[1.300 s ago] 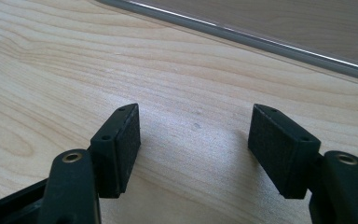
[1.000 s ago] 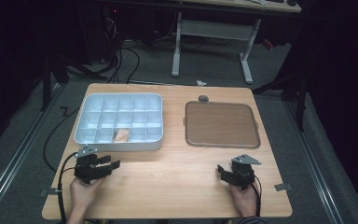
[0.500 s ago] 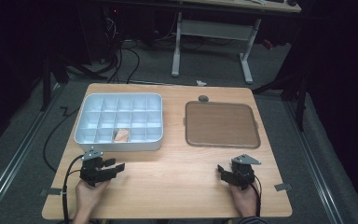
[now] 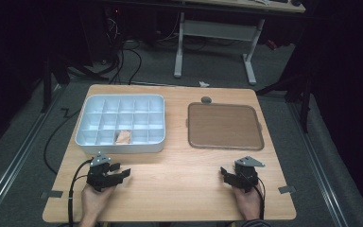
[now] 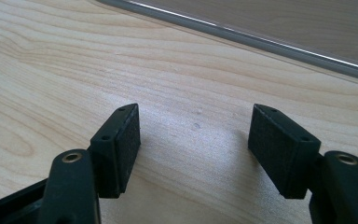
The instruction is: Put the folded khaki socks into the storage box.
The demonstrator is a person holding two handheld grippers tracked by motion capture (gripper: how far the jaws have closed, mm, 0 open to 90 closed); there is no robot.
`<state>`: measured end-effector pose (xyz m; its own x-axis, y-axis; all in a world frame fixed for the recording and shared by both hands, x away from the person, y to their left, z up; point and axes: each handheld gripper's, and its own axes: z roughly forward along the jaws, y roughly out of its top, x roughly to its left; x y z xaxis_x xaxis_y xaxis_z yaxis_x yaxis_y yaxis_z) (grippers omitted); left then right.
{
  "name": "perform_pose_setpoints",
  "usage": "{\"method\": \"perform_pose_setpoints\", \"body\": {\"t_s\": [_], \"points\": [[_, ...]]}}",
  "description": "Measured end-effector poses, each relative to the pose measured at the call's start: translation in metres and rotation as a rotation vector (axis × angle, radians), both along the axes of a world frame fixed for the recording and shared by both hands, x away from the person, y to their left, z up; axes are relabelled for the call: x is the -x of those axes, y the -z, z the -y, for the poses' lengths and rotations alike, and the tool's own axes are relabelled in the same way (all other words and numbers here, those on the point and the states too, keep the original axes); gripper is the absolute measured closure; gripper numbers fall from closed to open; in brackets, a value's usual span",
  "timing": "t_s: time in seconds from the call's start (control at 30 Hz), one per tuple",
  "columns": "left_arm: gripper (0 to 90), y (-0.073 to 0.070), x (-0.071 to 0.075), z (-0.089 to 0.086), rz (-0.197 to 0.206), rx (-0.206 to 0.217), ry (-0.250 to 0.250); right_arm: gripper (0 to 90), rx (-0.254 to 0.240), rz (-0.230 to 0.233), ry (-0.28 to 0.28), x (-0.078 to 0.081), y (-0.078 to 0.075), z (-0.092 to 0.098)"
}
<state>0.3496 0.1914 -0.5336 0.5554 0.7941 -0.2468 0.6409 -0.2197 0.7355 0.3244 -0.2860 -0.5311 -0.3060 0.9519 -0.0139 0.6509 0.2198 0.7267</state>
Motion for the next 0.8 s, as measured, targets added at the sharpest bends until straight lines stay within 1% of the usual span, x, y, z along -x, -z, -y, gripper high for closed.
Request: {"method": "perform_pose_setpoints", "body": {"t_s": [0.1,0.23,0.33,0.43,0.6,0.73,0.8], "points": [[42.8,0.001,0.001,0.003,0.010,-0.004,-0.003,34.0,0.001,0.001,-0.001,0.000,0.000,0.000],[42.2,0.002,0.003,0.007,0.038,-0.029,-0.008,34.0,0.001,0.001,-0.001,0.000,0.000,0.000],[41.0,0.003,0.005,0.010,0.056,-0.041,-0.009,34.0,0.001,0.001,-0.002,0.000,0.000,0.000],[40.9,0.003,0.007,0.016,0.082,-0.092,-0.015,34.0,0.001,0.001,-0.001,0.000,0.000,0.000],[40.3,0.002,0.009,0.024,0.111,-0.160,-0.010,34.0,0.000,0.001,-0.002,0.000,0.000,0.000],[38.8,0.003,0.011,0.029,0.127,-0.197,-0.004,34.0,0.000,0.001,-0.002,0.000,0.000,0.000],[36.8,0.003,0.011,0.029,0.125,-0.199,0.000,34.0,0.001,0.001,-0.001,0.000,0.000,0.000]]}}
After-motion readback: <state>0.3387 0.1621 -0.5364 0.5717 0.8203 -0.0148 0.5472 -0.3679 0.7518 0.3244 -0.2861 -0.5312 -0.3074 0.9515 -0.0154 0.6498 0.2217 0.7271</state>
